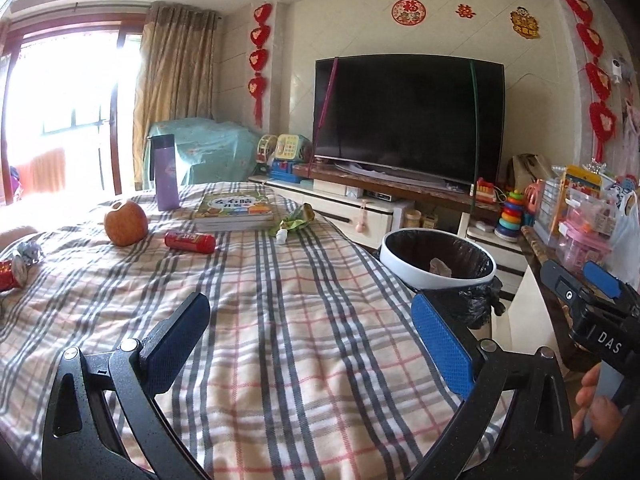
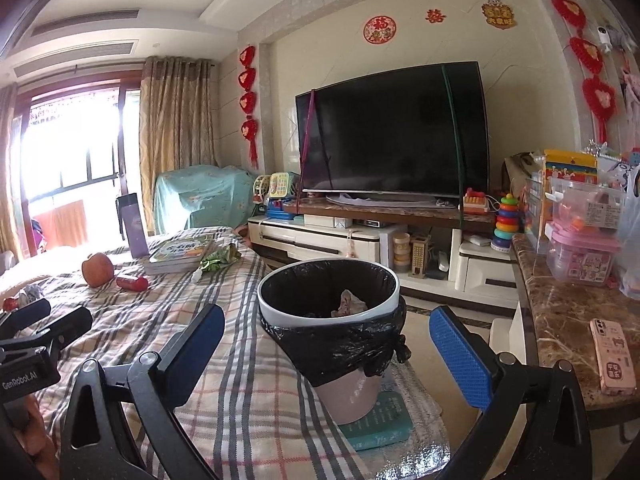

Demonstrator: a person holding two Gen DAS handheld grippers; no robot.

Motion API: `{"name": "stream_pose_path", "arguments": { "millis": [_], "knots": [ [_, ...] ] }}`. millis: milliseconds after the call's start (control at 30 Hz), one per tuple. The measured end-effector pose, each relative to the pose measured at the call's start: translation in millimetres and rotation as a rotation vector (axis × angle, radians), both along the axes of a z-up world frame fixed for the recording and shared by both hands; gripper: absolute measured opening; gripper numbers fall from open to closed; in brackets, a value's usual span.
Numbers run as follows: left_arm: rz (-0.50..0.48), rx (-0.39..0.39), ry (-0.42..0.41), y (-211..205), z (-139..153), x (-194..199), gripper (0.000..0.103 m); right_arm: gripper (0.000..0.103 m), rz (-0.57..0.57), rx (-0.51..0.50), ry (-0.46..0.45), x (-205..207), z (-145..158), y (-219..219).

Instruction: Collect trash

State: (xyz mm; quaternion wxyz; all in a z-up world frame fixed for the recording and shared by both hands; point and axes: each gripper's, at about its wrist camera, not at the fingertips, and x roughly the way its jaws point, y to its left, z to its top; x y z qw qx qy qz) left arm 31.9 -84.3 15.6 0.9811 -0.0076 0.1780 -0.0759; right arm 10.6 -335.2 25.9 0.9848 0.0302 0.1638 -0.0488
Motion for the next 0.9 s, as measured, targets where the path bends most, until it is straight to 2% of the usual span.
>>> {"name": "stream_pose_path", "arguments": {
  "millis": [900],
  "knots": [
    [0.003, 0.022, -0.034, -3.4, 3.1, -8.2, 0.103, 0.103, 0.016, -0.006, -0.021, -5.4, 2.2, 5.0]
  ]
}}
